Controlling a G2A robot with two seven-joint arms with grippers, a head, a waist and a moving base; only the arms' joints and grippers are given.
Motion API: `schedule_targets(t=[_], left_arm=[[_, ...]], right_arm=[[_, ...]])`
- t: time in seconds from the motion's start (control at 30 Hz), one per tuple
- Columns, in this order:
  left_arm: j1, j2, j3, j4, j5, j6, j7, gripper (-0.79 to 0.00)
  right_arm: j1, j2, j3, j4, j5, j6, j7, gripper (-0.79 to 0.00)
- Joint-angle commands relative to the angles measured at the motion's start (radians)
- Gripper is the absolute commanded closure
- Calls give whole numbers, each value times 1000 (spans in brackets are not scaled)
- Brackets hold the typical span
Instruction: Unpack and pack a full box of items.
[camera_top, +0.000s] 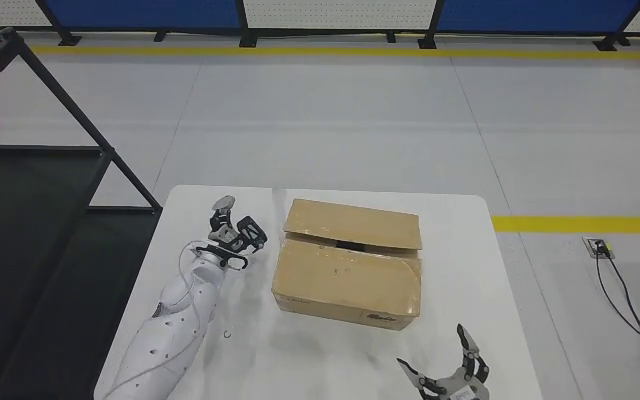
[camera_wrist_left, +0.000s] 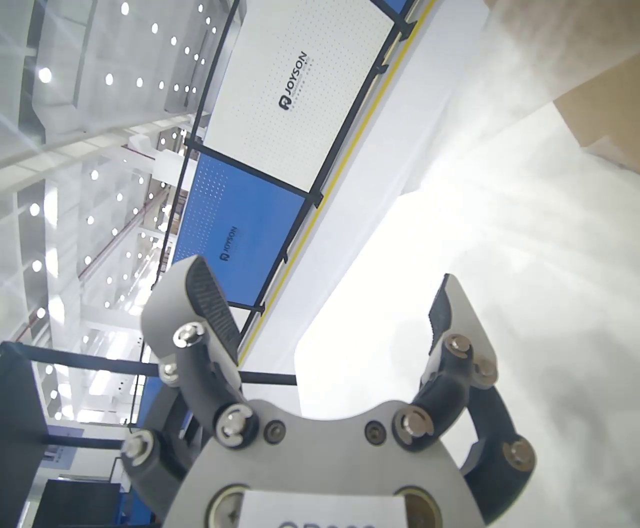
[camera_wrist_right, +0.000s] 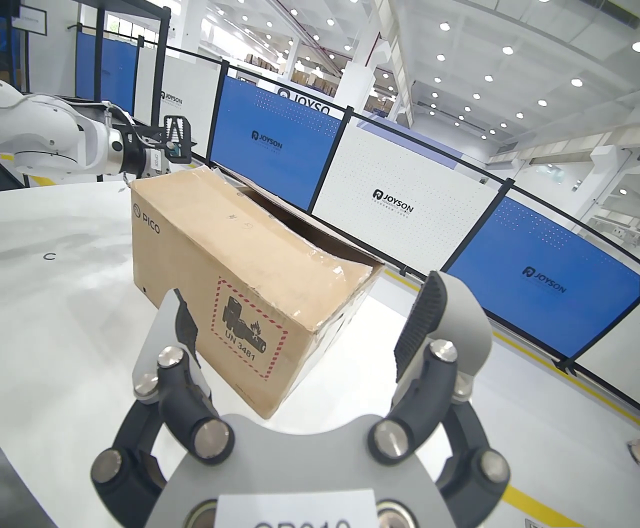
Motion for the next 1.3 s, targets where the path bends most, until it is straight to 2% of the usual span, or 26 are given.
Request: schedule_targets(t=[0.0,0.3,0.67,0.93,1.27], left_arm=[[-42,-16,35,64,0,13,25,-785],[-164,-75,107,249,-85,17,119,-785],[-245,-130,149,396,-179,9,211,-785],[-283,-149,138,457,-247,27,258,-785],[-274,-146,93,472,-316,116,303,-785]], right_arm=[[-11,0,2,-8,-2,10,3,-785],[-57,-2,-2,-45,-25,55,17,-785],[-96,-5,-14,-66,-41,103,21,-785],[-103,-6,-18,-74,-52,112,27,-785],[-93,-6,-18,-62,-45,102,15,-785]])
